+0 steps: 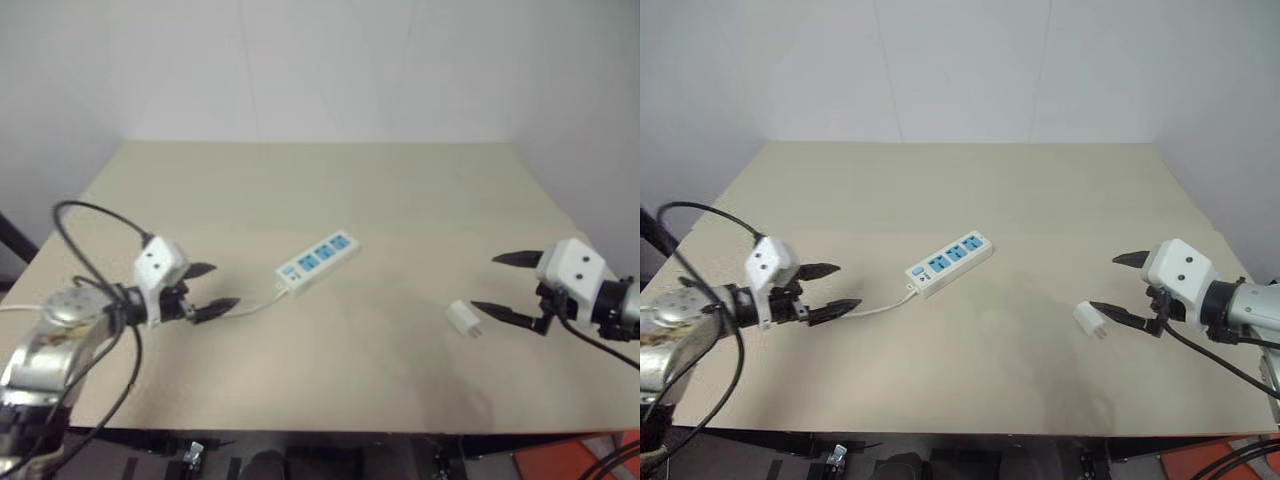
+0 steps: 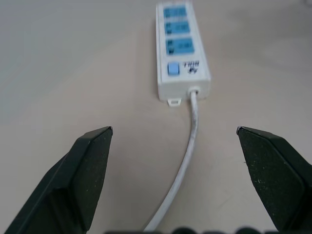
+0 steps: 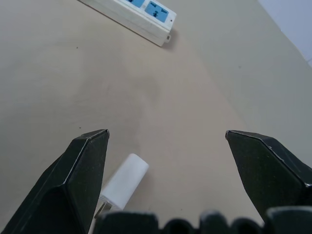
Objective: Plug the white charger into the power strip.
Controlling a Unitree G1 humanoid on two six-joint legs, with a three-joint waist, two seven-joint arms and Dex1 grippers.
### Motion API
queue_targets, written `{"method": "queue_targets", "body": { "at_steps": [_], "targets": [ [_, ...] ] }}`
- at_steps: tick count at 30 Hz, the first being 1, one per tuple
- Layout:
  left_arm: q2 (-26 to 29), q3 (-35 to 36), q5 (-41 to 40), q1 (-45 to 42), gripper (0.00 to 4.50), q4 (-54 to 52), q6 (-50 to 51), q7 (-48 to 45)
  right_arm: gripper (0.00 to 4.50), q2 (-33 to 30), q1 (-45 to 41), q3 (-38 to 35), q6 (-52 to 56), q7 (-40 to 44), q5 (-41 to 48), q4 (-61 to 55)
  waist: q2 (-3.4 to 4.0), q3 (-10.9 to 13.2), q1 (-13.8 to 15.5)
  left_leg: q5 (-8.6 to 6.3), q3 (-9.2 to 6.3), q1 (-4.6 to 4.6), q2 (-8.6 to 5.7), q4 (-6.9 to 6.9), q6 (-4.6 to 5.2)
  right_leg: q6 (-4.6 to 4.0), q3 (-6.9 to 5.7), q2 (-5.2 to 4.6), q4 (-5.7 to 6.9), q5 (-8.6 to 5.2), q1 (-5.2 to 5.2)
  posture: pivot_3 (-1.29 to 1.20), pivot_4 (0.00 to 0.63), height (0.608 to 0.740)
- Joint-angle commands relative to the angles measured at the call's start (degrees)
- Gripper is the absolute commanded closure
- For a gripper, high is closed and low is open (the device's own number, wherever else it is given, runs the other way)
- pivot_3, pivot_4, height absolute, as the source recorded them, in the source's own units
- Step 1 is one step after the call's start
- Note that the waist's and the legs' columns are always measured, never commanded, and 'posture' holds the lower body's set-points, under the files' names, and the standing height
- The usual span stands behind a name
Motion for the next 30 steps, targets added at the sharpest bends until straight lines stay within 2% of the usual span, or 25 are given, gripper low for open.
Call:
{"method": "queue_targets", "body": {
  "at_steps": [1, 9, 12, 17, 24, 29, 30],
  "targets": [
    [-2.06, -4.59, 1.97, -4.71, 0.02, 3.72, 2.53, 0.36, 0.00, 0.07, -1.03, -0.49, -1.42, -0.44, 0.32, -0.65, 0.00, 0.00, 0.06, 0.00, 0.00, 0.00, 0.00, 0.00, 0.00, 0.00, -0.01, 0.00, 0.00, 0.00, 0.00, 0.00, 0.150, 0.740],
    [-7.86, -14.19, 9.14, -10.73, 0.02, 11.94, 2.81, 1.51, 0.00, 0.24, 0.13, -1.55, -1.03, -0.96, 0.68, -2.19, -0.01, 0.00, -0.14, 0.00, -0.02, -0.02, -0.02, 0.03, 0.00, 0.01, 0.01, 0.00, 0.01, 0.00, 0.00, 0.00, 0.150, 0.740],
    [-9.93, -17.37, 13.56, -12.31, 0.64, 16.84, 1.69, 3.98, 0.00, 0.37, 0.82, -1.97, -0.90, -1.21, 0.77, -2.71, -0.01, 0.00, -0.02, 0.00, -0.02, -0.01, -0.02, 0.05, 0.00, 0.01, 0.02, 0.01, 0.03, 0.01, 0.01, 0.00, 0.150, 0.740],
    [-12.85, -18.03, 16.11, -12.53, 2.27, 21.19, -0.99, 5.19, 0.00, 0.38, 1.60, -2.44, -0.65, -1.50, 0.98, -3.44, 0.15, -0.10, 0.33, 0.00, -0.02, 0.24, -0.07, 0.06, 0.00, 0.03, 0.02, -0.03, 0.06, 0.00, 0.24, 0.00, 0.150, 0.740],
    [-13.59, -16.03, 14.74, -10.78, 4.40, 19.43, -3.07, 2.76, 0.00, 0.44, 2.25, -2.42, -0.61, -1.74, 1.09, -3.62, 0.17, -0.11, 0.09, 0.00, 0.00, 0.40, -0.06, 0.06, 0.00, 0.04, 0.06, -0.02, 0.15, -0.01, 0.32, 0.00, 0.150, 0.740],
    [-11.14, -12.87, 11.16, -6.27, 4.48, 13.41, -6.58, -2.91, 0.00, 0.54, 1.97, -1.91, -0.57, -1.82, 1.05, -3.55, 0.17, -0.11, -0.25, 0.00, 0.02, 0.35, -0.04, 0.05, 0.00, 0.05, 0.10, -0.02, 0.11, -0.02, 0.25, 0.00, 0.150, 0.740],
    [-9.83, -12.15, 10.31, -4.44, 4.21, 11.69, -7.97, -5.03, 0.00, 0.55, 2.01, -1.91, -0.57, -1.77, 1.11, -3.56, 0.17, -0.11, -0.33, 0.00, 0.04, 0.32, -0.04, 0.05, 0.01, 0.05, 0.12, -0.02, 0.10, -0.02, 0.22, 0.00, 0.150, 0.740]
  ]
}}
